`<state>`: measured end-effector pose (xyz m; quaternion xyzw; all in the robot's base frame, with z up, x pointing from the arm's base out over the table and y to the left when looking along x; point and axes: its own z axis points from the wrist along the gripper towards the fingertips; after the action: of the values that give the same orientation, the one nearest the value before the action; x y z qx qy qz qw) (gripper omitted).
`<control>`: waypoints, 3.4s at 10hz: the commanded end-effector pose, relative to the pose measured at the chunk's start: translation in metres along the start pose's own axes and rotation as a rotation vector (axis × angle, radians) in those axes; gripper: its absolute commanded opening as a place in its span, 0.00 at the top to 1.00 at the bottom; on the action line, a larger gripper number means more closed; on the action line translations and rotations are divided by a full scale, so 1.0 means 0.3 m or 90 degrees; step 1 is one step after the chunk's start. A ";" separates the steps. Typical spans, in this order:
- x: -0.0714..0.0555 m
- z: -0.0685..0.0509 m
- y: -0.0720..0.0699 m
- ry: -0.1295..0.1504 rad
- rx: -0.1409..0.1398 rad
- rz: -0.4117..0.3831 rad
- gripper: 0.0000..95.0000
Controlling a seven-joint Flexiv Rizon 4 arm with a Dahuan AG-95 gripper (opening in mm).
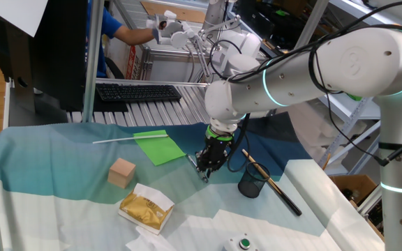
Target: Put the pen into the pen holder
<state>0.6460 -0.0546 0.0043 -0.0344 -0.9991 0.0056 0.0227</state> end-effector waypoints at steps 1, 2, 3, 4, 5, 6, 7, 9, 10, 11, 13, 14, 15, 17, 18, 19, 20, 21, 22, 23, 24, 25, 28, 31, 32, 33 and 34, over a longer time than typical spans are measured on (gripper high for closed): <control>-0.002 0.001 0.003 -0.001 0.000 -0.002 0.80; -0.002 0.001 0.003 -0.001 0.000 -0.003 0.80; -0.002 0.002 0.003 -0.001 0.000 -0.006 0.80; -0.001 0.003 0.003 -0.001 0.000 -0.007 0.80; 0.001 0.008 0.004 -0.002 0.000 -0.008 0.80; 0.003 0.013 0.006 -0.003 0.000 -0.010 0.80; 0.007 0.022 0.009 -0.006 0.000 -0.012 1.00; 0.007 0.021 0.009 -0.005 -0.006 -0.016 1.00; 0.006 0.014 0.007 -0.005 -0.007 -0.012 1.00; 0.002 -0.004 0.003 -0.003 -0.006 -0.010 1.00; -0.016 -0.050 -0.011 0.001 -0.010 0.002 1.00; -0.020 -0.071 -0.013 0.006 -0.016 0.037 1.00; -0.019 -0.080 -0.014 0.008 -0.016 0.057 1.00; 0.001 -0.118 -0.008 0.010 -0.019 0.105 1.00; 0.019 -0.159 -0.005 0.007 -0.018 0.124 1.00; 0.030 -0.204 -0.004 0.007 -0.015 0.136 1.00; 0.034 -0.239 -0.008 0.011 -0.013 0.150 1.00; 0.039 -0.294 -0.023 0.018 -0.010 0.180 1.00; 0.046 -0.337 -0.045 0.020 -0.011 0.192 1.00; 0.051 -0.368 -0.046 0.020 -0.008 0.216 1.00; 0.058 -0.390 -0.044 0.025 0.001 0.233 1.00; 0.072 -0.416 -0.039 0.040 0.005 0.266 1.00; 0.084 -0.428 -0.039 0.084 0.028 0.351 1.00; 0.083 -0.428 -0.037 0.101 0.021 0.381 1.00; 0.082 -0.428 -0.036 0.086 0.014 0.373 1.00; 0.082 -0.427 -0.036 0.078 0.012 0.371 1.00; 0.081 -0.427 -0.034 0.077 0.007 0.368 1.00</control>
<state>0.6291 -0.0619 0.1337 -0.3396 -0.9351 0.0203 0.0993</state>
